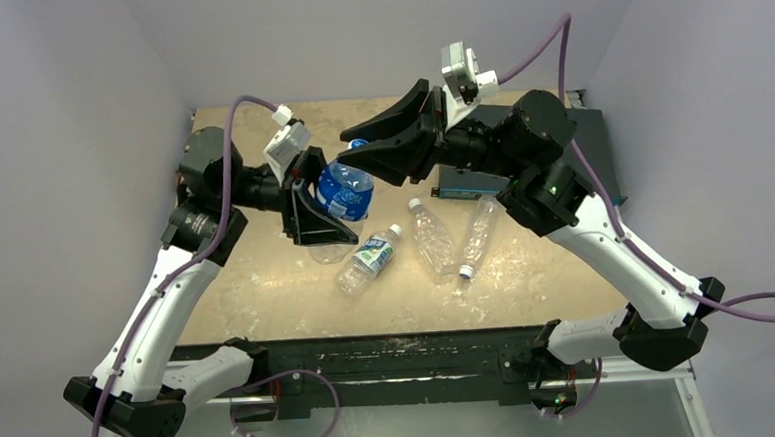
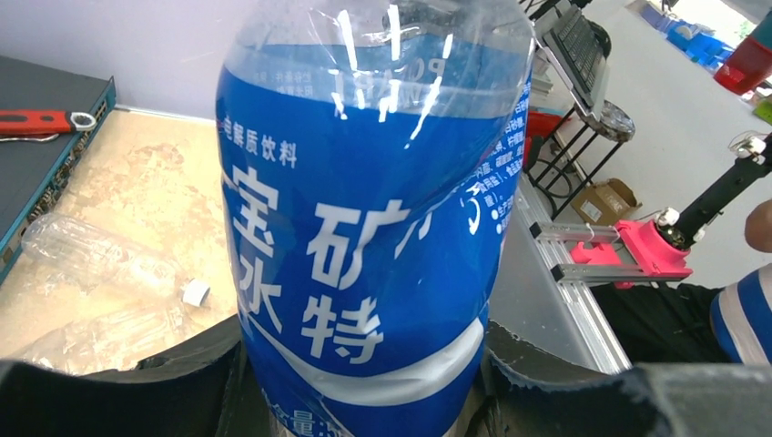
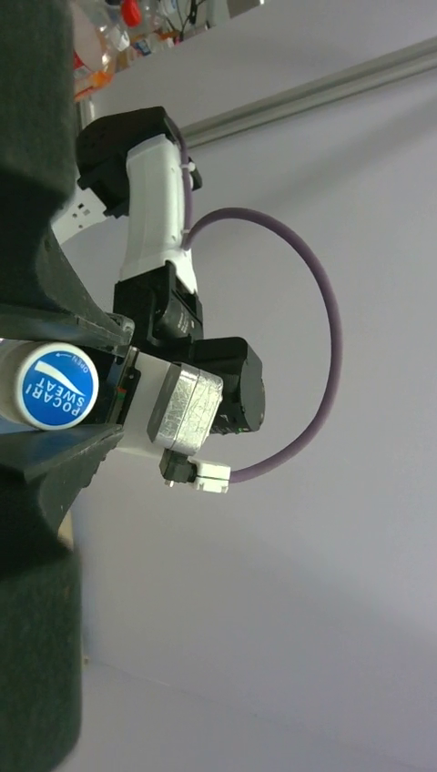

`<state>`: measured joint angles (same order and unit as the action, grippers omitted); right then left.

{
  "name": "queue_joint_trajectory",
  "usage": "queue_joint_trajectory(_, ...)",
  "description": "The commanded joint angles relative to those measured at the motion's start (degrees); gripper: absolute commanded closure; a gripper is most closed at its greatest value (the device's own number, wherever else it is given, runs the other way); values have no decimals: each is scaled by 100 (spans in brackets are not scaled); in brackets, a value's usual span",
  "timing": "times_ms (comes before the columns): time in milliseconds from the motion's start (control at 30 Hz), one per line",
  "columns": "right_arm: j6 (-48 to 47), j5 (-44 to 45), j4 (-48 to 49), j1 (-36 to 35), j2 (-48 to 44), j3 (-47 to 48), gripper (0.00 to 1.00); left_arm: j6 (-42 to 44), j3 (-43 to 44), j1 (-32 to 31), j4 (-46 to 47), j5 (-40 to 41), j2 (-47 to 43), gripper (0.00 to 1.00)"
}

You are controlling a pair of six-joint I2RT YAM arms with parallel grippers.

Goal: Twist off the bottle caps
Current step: Unscrew the bottle cap from the plastic bottle.

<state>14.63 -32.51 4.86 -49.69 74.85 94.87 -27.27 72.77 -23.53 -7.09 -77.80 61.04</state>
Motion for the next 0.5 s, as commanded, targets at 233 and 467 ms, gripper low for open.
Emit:
queue_joint_trajectory(233,212,2604,-381,-132,-486,-366,6,2951,710,50,-2029,1832,-196,67)
queue_joint_trajectory(467,318,3185,-64,-404,-605,-433,7,3638,412,49,-1954,3335,-409,67)
